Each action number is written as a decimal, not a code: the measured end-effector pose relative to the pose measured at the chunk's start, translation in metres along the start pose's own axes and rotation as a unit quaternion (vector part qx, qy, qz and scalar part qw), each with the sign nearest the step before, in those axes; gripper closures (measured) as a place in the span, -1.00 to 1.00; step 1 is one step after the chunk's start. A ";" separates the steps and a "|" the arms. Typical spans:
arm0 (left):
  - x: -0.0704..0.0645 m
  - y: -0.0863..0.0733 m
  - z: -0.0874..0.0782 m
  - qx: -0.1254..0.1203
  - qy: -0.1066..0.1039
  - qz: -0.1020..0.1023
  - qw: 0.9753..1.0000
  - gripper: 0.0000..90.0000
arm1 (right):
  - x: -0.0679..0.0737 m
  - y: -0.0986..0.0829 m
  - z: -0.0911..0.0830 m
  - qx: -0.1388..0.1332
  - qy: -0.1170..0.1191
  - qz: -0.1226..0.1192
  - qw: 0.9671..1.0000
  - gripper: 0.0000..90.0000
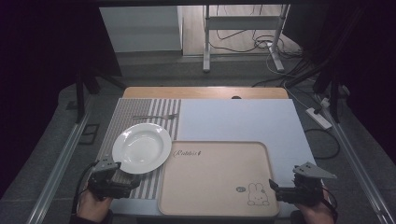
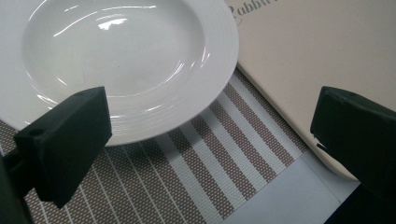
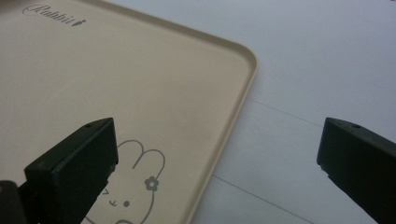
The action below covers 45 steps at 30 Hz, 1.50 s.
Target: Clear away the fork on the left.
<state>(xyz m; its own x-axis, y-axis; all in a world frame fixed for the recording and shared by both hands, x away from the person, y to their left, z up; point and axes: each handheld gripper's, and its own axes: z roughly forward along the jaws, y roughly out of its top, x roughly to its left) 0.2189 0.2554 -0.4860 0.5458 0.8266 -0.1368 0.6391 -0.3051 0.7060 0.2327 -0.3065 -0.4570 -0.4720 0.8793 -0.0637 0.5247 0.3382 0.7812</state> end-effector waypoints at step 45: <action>0.048 0.057 0.061 0.041 -0.026 0.017 0.999 -1.00 | 0.000 0.000 0.000 0.000 0.001 0.000 1.000 -1.00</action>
<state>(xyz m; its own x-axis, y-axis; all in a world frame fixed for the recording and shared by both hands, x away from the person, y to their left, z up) 0.3143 0.2488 -0.4948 0.5933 0.7907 -0.1510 0.6608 -0.3713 0.6523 0.2328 -0.3067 -0.4571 -0.4736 0.8786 -0.0620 0.5248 0.3380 0.7812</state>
